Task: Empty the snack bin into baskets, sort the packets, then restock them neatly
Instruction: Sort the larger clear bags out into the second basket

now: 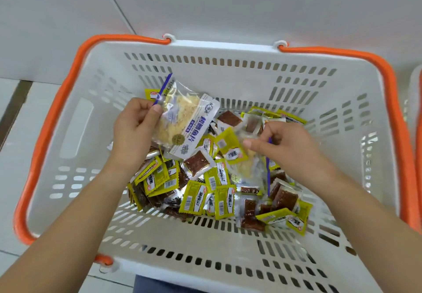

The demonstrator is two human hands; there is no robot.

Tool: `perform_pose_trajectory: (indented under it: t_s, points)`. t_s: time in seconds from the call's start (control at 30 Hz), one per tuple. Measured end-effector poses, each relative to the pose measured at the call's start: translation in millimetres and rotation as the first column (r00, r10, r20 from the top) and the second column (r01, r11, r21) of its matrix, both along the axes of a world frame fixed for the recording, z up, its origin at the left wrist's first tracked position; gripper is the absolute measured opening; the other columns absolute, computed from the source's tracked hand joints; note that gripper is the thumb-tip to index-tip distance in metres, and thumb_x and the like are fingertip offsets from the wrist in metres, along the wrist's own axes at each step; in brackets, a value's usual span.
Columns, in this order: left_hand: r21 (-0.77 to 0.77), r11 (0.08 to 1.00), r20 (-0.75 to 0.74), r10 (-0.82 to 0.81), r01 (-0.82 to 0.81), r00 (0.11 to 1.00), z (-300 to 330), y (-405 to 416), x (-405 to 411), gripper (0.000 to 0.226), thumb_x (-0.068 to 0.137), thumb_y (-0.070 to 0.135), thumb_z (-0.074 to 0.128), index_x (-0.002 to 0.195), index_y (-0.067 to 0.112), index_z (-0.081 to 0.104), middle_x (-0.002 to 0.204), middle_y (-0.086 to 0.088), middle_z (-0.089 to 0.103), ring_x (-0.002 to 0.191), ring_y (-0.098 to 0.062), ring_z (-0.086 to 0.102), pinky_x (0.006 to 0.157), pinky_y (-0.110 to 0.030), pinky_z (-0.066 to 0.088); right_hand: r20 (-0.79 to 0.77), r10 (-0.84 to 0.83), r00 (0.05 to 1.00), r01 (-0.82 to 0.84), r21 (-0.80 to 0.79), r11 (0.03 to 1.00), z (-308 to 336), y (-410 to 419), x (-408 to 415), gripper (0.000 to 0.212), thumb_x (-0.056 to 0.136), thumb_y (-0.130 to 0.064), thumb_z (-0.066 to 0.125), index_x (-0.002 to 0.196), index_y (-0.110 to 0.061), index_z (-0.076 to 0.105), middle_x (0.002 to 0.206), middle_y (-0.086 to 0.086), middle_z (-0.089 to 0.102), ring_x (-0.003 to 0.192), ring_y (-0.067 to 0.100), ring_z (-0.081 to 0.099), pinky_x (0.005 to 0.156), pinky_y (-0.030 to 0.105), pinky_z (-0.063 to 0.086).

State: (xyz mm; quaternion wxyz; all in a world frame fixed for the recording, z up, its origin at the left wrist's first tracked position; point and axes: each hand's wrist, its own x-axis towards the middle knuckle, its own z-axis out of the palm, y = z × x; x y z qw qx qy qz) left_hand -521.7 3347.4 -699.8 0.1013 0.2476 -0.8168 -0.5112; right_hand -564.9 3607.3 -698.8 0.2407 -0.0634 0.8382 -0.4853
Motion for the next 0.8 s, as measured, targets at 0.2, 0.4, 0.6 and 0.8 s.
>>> perform_pose_trajectory:
  t_s: [0.2,0.4,0.6,0.8]
  points:
    - [0.088,0.991,0.016,0.095,-0.096,0.995,-0.9,-2.3,-2.9,0.015,0.097,0.021,0.053,0.083,0.023,0.055,0.067,0.000,0.055,0.061,-0.010,0.051,0.061,-0.027,0.045,0.038,-0.299,0.953,0.301,-0.145,0.942,7.7,0.6,-7.4,0.041,0.092,-0.036,0.058,0.089,0.004,0.056,0.075,0.012,0.051,0.060,0.009,0.047,0.062,0.025,0.047]
    - [0.459,0.882,0.219,-0.232,0.109,0.948,-7.5,20.0,1.3,0.031,0.092,0.013,0.057,0.123,0.013,0.056,0.066,0.005,0.062,0.055,-0.008,0.056,0.057,-0.023,0.048,0.382,-0.332,0.862,0.475,-0.382,0.793,4.6,-5.3,-9.0,0.029,0.094,-0.033,0.056,0.076,-0.011,0.054,0.065,0.002,0.047,0.056,0.014,0.046,0.059,0.031,0.041]
    - [0.609,0.730,0.284,-0.566,0.310,0.774,1.1,49.1,12.6,0.031,0.079,0.041,0.061,0.108,0.030,0.065,0.109,0.008,0.070,0.100,-0.010,0.065,0.088,-0.027,0.049,0.080,-0.244,0.966,0.252,-0.119,0.960,-9.9,-19.8,9.0,0.037,0.096,-0.033,0.053,0.067,-0.015,0.037,0.060,0.000,0.036,0.052,0.010,0.041,0.053,0.021,0.039]
    - [0.124,0.890,0.438,-0.445,0.438,0.781,-2.4,26.7,5.6,0.030,0.082,0.016,0.073,0.106,0.028,0.058,0.093,0.009,0.070,0.089,-0.009,0.066,0.068,-0.027,0.052,-0.169,0.158,0.973,-0.082,0.387,0.918,-34.5,-20.7,21.2,0.032,0.099,-0.042,0.041,0.121,-0.021,0.050,0.103,-0.005,0.061,0.091,0.018,0.061,0.073,0.034,0.049]
